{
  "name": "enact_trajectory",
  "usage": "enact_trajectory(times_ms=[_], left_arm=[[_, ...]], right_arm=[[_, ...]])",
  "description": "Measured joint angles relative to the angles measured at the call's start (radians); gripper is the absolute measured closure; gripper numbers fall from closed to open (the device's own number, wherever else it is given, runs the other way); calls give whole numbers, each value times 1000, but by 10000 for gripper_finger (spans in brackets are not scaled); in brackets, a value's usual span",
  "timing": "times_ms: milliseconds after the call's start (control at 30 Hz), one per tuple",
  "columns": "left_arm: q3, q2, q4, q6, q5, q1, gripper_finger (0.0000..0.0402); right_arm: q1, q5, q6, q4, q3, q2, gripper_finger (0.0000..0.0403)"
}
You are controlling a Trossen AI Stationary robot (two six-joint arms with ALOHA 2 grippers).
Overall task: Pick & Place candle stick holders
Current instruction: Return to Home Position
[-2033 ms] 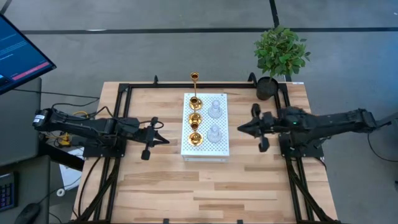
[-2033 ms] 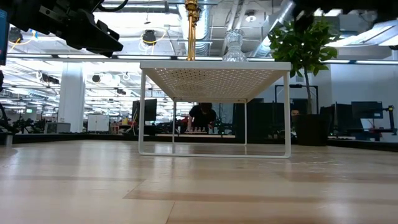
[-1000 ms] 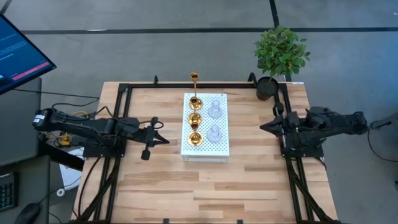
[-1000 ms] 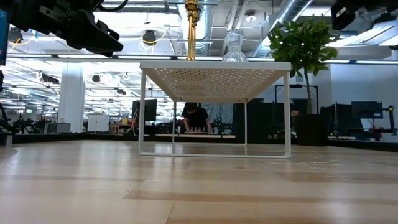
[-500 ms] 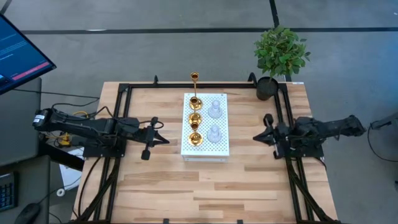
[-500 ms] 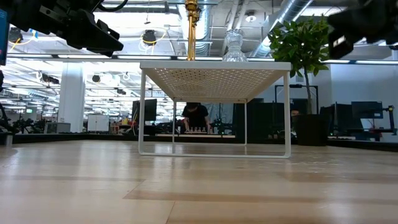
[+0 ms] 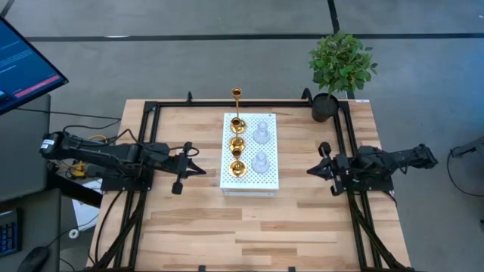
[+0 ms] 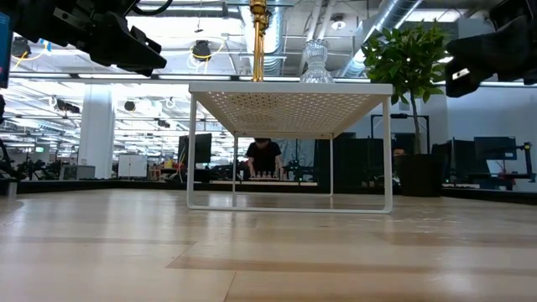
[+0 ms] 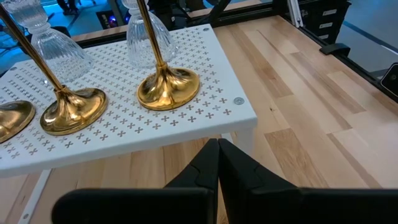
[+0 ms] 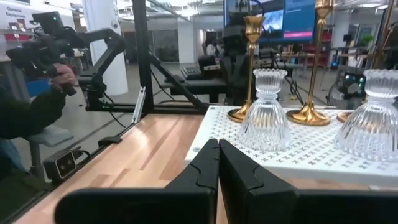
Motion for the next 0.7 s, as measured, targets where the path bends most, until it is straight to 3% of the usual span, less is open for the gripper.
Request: enact_trajectory(times_ms=[400, 700], left_arm=[[0, 97, 9, -3, 0, 0, 394], [0, 235, 155, -21, 0, 0, 394]], right_arm=[[0, -9, -35, -25, -24, -4, 403], [-8, -25, -103, -27, -24, -4, 403]])
